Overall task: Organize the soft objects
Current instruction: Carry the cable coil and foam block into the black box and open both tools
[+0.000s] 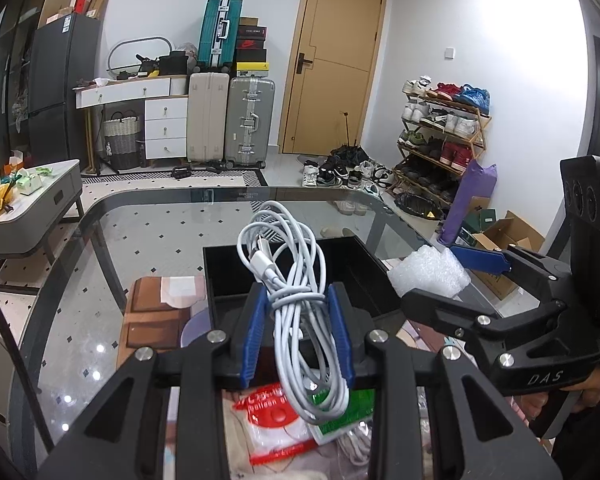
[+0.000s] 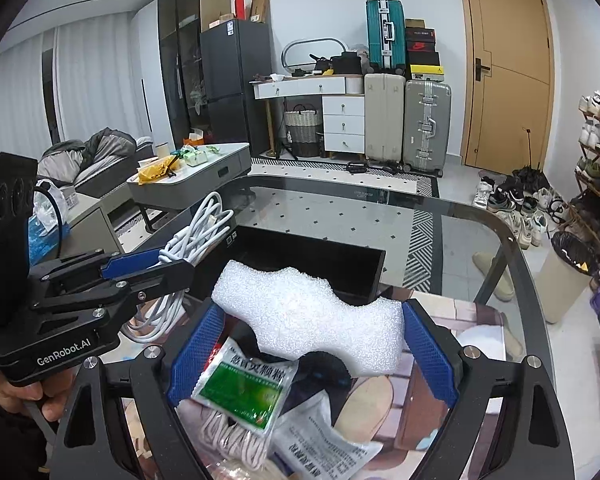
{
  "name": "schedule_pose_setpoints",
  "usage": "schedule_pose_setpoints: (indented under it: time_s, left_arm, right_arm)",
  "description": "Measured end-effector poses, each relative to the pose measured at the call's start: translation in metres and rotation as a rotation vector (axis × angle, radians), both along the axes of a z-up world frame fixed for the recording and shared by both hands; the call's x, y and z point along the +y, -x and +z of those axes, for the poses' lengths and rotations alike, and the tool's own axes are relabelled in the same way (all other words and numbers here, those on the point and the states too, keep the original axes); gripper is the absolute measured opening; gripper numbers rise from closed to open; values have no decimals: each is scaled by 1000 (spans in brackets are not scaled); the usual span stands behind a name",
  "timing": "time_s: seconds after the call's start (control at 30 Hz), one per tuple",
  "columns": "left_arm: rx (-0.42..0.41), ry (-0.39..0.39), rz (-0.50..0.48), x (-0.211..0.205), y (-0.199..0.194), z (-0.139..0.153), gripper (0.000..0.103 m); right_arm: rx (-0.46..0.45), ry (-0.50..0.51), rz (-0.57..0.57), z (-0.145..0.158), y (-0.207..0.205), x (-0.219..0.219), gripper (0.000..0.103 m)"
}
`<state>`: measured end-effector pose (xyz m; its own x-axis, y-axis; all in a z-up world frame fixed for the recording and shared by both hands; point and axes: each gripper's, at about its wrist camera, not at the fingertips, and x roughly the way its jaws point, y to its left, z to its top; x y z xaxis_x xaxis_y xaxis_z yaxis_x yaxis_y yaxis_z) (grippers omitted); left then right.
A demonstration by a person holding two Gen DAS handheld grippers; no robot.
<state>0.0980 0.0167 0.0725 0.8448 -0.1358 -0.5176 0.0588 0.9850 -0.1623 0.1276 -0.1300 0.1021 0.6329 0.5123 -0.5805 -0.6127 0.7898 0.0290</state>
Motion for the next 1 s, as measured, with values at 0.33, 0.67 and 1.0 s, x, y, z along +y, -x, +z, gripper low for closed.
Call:
schedule_pose_setpoints:
  time_s: [0.33, 0.67, 1.0]
  left_arm:
    - [8, 0, 27, 8, -18, -6, 30]
    - [14, 18, 49, 18, -30, -12, 30]
    - [2, 10, 27, 18, -36, -14, 29]
  right_arm:
    - [13, 25, 39, -11, -26, 20, 90]
    - [17, 76, 63, -25, -47, 38, 90]
    - [-6, 148, 79, -35, -57, 49, 90]
